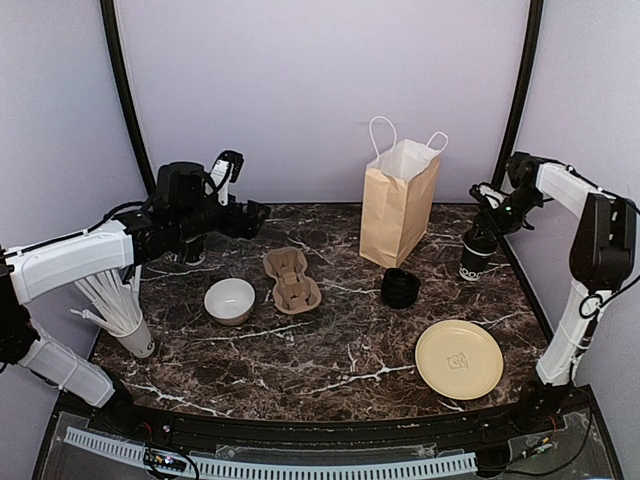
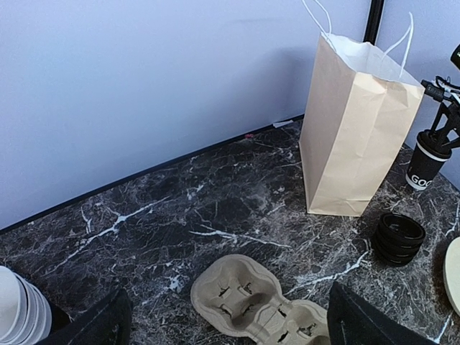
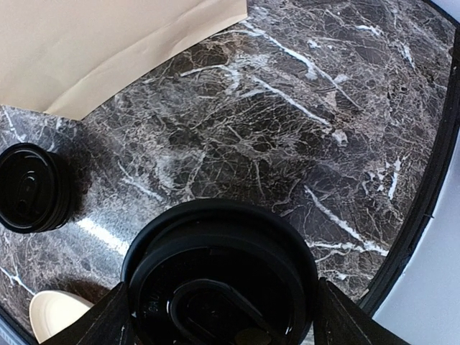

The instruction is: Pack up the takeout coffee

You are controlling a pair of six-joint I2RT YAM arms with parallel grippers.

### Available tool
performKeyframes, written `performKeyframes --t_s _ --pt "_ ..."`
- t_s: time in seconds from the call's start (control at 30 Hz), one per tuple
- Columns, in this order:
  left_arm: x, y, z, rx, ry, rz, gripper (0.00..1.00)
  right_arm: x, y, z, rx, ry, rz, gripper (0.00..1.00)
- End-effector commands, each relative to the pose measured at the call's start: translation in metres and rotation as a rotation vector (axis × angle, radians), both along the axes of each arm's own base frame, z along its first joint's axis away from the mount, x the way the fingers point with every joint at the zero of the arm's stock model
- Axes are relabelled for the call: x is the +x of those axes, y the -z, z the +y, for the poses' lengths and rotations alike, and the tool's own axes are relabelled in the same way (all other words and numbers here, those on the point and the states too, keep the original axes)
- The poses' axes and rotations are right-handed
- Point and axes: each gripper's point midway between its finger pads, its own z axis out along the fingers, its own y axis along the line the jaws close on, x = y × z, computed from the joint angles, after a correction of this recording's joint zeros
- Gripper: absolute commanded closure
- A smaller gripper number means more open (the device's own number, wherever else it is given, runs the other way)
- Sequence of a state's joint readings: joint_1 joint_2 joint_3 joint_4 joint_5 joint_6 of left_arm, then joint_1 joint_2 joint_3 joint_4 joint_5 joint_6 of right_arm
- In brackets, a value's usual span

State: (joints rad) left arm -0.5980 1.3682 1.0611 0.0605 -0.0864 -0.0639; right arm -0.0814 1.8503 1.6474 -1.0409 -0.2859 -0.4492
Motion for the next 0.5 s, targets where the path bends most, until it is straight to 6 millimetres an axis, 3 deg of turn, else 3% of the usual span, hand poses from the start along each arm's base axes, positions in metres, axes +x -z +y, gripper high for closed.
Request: performKeyframes --t_s 0.0,0.2,0.33,0.47 --pt "0.013 -0.002 0.013 0.048 -0.076 0.027 0.04 0.011 0.007 -0.007 -0.023 0.042 -0.012 0.3" --pt "0.028 0.012 0.031 0.096 -0.129 0.111 0.06 0.007 0.004 -0.007 -0.027 0.046 -0.026 0.15" --pt "0.033 0.008 0.039 0.111 -0.144 0.105 0.07 0.002 -0.004 -0.008 -0.036 0.045 -0.048 0.02" --pt "0.041 -0.009 0.049 0.153 -0.189 0.093 0.07 -0.001 -0.018 -0.008 -0.034 0.052 -0.075 0.02"
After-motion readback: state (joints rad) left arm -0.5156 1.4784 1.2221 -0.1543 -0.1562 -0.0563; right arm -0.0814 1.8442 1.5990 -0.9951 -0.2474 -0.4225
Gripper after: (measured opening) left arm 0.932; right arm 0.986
